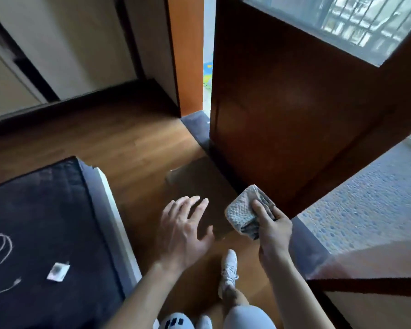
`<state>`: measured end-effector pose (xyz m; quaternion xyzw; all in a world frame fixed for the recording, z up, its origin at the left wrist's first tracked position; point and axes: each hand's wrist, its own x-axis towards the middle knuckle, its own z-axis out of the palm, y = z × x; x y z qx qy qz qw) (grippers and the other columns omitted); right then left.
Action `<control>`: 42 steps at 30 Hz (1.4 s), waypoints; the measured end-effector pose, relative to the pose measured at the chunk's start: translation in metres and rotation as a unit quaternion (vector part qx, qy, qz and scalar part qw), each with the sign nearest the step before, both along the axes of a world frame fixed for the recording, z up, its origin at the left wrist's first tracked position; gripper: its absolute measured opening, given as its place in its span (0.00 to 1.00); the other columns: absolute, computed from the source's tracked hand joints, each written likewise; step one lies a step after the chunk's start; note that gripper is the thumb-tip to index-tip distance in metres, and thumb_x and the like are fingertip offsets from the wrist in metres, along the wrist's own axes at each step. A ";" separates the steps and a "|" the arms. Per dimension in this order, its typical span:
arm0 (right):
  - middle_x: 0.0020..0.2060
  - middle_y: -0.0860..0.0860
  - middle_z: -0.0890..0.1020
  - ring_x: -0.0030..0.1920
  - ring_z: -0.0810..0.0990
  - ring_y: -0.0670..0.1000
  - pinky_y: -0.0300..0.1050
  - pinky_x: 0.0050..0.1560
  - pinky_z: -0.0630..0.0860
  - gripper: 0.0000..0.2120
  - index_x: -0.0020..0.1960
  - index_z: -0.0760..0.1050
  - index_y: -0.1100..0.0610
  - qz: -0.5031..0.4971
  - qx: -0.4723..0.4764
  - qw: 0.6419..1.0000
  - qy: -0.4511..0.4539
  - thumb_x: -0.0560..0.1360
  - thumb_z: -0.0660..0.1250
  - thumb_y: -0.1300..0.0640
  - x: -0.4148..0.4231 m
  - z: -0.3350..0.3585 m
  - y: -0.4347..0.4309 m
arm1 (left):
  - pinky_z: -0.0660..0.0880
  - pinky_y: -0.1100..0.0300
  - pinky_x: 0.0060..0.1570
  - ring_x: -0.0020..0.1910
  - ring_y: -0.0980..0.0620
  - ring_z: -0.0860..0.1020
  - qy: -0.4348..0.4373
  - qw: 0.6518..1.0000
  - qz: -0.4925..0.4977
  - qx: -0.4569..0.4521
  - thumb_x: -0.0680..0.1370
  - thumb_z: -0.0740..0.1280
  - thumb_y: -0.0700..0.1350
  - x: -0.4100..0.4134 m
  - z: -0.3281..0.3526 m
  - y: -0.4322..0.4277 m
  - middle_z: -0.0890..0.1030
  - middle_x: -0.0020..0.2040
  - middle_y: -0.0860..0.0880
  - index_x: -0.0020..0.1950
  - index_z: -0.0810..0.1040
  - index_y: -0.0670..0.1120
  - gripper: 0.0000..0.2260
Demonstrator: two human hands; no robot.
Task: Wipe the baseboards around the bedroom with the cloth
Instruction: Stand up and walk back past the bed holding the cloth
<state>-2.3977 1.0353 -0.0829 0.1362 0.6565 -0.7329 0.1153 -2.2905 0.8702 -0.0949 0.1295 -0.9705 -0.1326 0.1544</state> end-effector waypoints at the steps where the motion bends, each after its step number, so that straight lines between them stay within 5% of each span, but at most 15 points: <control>1: 0.40 0.55 0.87 0.43 0.86 0.59 0.54 0.46 0.82 0.02 0.47 0.83 0.60 0.013 -0.002 1.000 -0.003 0.76 0.73 0.61 -0.009 -0.002 -0.015 | 0.71 0.45 0.68 0.66 0.45 0.75 -0.004 1.000 0.015 -0.002 0.73 0.65 0.57 -0.004 -0.001 -0.011 0.79 0.66 0.47 0.70 0.78 0.49 0.27; 8: 0.38 0.52 0.87 0.40 0.86 0.52 0.42 0.37 0.80 0.03 0.47 0.84 0.57 0.118 0.011 0.993 0.020 0.75 0.74 0.57 -0.095 -0.011 -0.114 | 0.72 0.43 0.66 0.66 0.44 0.75 -0.004 0.994 0.110 -0.005 0.75 0.65 0.58 -0.057 -0.007 -0.089 0.79 0.66 0.46 0.70 0.78 0.48 0.26; 18: 0.36 0.56 0.85 0.37 0.83 0.56 0.46 0.36 0.77 0.06 0.45 0.84 0.58 0.206 -0.013 0.978 -0.014 0.74 0.76 0.56 -0.242 -0.003 -0.233 | 0.71 0.47 0.67 0.67 0.45 0.75 -0.038 0.977 0.211 0.003 0.76 0.62 0.59 -0.174 0.002 -0.176 0.79 0.67 0.48 0.71 0.78 0.48 0.27; 27: 0.34 0.56 0.83 0.33 0.80 0.55 0.42 0.28 0.74 0.07 0.44 0.83 0.59 0.284 -0.021 0.957 -0.045 0.74 0.76 0.56 -0.284 -0.008 -0.330 | 0.62 0.58 0.68 0.65 0.45 0.75 -0.019 0.962 0.272 0.001 0.75 0.62 0.58 -0.216 0.004 -0.250 0.80 0.65 0.47 0.69 0.79 0.47 0.27; 42: 0.36 0.55 0.85 0.36 0.83 0.52 0.46 0.31 0.77 0.06 0.45 0.84 0.58 0.332 0.026 0.943 0.008 0.74 0.75 0.55 -0.324 0.010 -0.622 | 0.72 0.46 0.65 0.66 0.45 0.75 -0.003 0.952 0.305 0.008 0.76 0.63 0.57 -0.243 -0.002 -0.536 0.78 0.66 0.47 0.71 0.78 0.47 0.26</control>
